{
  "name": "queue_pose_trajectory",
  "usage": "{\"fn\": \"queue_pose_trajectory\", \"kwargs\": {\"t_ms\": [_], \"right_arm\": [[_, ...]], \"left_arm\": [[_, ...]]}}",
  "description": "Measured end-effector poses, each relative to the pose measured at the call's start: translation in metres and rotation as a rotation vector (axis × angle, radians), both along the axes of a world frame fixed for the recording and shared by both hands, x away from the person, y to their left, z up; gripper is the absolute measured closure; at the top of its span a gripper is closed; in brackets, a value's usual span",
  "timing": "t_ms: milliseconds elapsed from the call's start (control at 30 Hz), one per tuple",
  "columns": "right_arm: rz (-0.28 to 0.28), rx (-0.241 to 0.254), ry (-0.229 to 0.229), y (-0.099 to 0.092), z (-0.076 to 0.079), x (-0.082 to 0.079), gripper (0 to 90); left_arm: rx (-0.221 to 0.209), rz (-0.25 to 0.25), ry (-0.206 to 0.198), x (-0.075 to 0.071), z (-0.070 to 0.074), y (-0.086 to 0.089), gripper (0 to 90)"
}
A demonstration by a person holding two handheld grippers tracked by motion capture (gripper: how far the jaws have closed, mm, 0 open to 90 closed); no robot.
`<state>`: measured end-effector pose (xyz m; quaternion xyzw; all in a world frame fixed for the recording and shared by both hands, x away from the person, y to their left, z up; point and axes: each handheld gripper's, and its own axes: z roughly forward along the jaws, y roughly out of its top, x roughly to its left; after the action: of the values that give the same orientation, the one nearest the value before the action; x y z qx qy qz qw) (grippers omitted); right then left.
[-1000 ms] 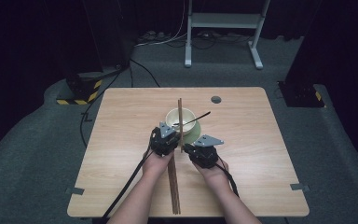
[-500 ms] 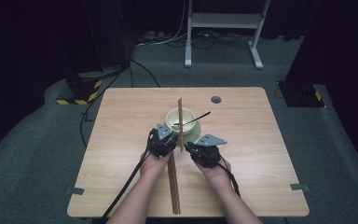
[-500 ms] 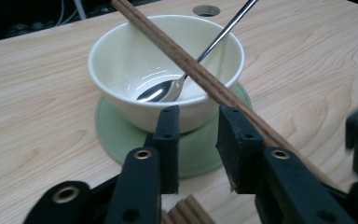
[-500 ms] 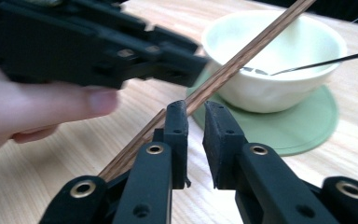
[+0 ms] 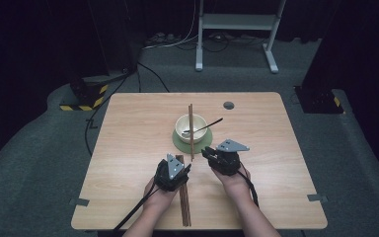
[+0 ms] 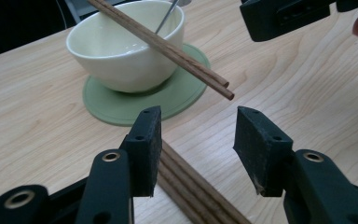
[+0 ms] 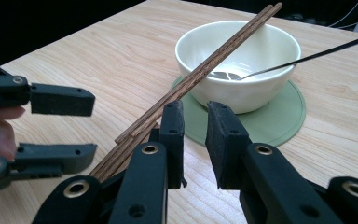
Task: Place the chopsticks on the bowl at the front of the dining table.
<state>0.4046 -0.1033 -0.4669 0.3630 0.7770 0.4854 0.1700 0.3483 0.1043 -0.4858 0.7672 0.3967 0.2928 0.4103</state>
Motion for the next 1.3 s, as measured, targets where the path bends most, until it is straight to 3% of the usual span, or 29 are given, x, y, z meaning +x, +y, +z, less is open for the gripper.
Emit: {"fn": "queue_pose_trajectory", "kwargs": {"t_ms": [433, 1300], "right_arm": [[-0.004, 0.012, 0.004, -0.004, 0.002, 0.0, 76.8], [-0.005, 0.013, 0.005, -0.004, 0.0, 0.001, 76.9]], "left_arm": [[-0.019, 0.008, 0.014, 0.007, -0.002, -0.003, 54.1], [-0.005, 0.008, 0.02, 0.017, -0.003, -0.004, 55.8]]}}
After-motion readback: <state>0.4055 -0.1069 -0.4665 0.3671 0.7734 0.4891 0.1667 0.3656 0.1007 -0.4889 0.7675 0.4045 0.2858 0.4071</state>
